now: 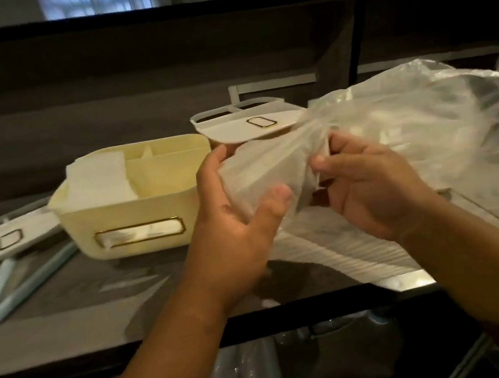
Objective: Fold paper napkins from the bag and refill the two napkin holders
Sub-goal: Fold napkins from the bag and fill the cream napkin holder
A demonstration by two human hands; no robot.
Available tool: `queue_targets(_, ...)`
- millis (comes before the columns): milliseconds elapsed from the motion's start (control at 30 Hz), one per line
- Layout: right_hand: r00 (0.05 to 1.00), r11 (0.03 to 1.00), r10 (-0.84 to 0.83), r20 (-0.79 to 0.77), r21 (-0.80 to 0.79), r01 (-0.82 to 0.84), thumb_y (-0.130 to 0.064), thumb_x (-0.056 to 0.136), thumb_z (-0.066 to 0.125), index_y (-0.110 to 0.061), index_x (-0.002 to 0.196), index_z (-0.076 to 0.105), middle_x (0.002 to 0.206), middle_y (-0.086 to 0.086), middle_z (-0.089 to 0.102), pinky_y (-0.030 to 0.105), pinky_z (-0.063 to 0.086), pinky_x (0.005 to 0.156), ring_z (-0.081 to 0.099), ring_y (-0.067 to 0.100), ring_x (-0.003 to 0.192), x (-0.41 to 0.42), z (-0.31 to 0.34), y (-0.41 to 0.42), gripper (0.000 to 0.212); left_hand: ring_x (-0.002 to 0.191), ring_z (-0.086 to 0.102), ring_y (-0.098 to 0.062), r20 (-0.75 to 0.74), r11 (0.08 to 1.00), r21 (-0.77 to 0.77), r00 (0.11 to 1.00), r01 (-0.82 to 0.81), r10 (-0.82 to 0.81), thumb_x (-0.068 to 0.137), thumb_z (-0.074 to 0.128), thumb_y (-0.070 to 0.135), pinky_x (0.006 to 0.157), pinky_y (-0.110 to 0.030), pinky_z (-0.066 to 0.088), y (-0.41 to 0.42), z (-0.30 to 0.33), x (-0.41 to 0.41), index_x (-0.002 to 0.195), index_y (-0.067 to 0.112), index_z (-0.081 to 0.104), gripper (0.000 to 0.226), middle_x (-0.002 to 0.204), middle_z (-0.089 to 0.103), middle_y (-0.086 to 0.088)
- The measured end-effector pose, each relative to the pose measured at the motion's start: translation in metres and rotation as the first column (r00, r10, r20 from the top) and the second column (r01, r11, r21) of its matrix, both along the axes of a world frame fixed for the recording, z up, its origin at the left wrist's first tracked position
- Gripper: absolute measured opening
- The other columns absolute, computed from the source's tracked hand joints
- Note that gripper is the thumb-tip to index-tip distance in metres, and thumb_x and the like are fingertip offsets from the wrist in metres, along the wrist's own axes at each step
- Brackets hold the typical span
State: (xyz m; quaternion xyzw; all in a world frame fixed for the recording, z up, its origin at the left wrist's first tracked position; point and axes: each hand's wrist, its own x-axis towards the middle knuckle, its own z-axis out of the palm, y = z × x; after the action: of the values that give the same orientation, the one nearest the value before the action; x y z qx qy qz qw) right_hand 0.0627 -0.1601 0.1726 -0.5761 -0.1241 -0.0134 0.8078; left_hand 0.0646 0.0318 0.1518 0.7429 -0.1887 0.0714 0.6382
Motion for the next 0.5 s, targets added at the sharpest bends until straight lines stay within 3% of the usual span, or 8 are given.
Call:
queue_targets(100, 0.995, 0.997, 0.07, -0.075, 0.04, -0.067, 0.001, 0.094, 0.049, -0.003, 0.129, 0.058, 0.128, 0.02, 0.065, 0.047, 0.053, 0.098, 0.063, 0.033, 0.12, 0.011, -0.029, 0.03, 0.037, 0.121, 0.055, -0.011, -0.015, 0.993, 0.073, 0.995, -0.092, 0.094, 0.087, 0.075, 0.028, 0.085, -0.027, 0.06, 0.033, -0.009, 0.0, 0.142, 0.051, 0.028, 0.076, 0.142, 0.044, 0.014)
queue_targets(167, 0.991, 0.998, 0.041, -0.13, -0.045, -0.047, 0.003, 0.094, 0.051, -0.007, 0.124, 0.062, 0.121, 0.015, 0.069, 0.044, 0.055, 0.095, 0.065, 0.031, 0.116, 0.018, -0.039, 0.04, 0.034, 0.126, 0.051, -0.012, -0.013, 0.979, 0.169, 0.993, -0.114, 0.118, 0.09, 0.073, 0.017, 0.092, -0.029, 0.057, 0.05, -0.013, 0.0, 0.139, 0.048, 0.036, 0.069, 0.142, 0.044, 0.014)
queue_targets(267, 0.996, 0.952, -0.001, -0.087, -0.304, -0.026, -0.004, 0.082, 0.067, -0.024, 0.114, 0.069, 0.115, 0.005, 0.071, 0.042, 0.054, 0.093, 0.065, 0.028, 0.113, 0.023, -0.049, 0.041, 0.037, 0.128, 0.044, -0.005, 0.033, 0.948, 0.29, 0.991, -0.134, 0.13, 0.091, 0.072, 0.015, 0.104, -0.032, 0.048, 0.063, -0.022, -0.003, 0.131, 0.053, 0.037, 0.066, 0.134, 0.042, 0.023)
queue_targets(333, 0.999, 0.888, -0.008, -0.037, -0.459, -0.01, -0.002, 0.081, 0.07, -0.031, 0.119, 0.065, 0.119, -0.001, 0.069, 0.042, 0.052, 0.099, 0.064, 0.019, 0.114, 0.019, -0.051, 0.042, 0.048, 0.129, 0.042, -0.004, 0.067, 0.934, 0.326, 0.989, -0.147, 0.133, 0.089, 0.074, 0.015, 0.108, -0.031, 0.045, 0.066, -0.029, -0.006, 0.13, 0.055, 0.036, 0.069, 0.136, 0.038, 0.024)
queue_targets(500, 0.999, 0.808, 0.013, 0.051, -0.588, 0.019, -0.005, 0.086, 0.071, -0.04, 0.129, 0.055, 0.123, -0.013, 0.065, 0.035, 0.052, 0.096, 0.062, 0.006, 0.112, 0.013, -0.051, 0.046, 0.058, 0.116, 0.044, 0.004, 0.127, 0.927, 0.316, 0.978, -0.201, 0.168, 0.089, 0.073, 0.015, 0.093, -0.006, 0.038, 0.066, -0.038, -0.003, 0.134, 0.051, 0.035, 0.068, 0.136, 0.037, 0.02)
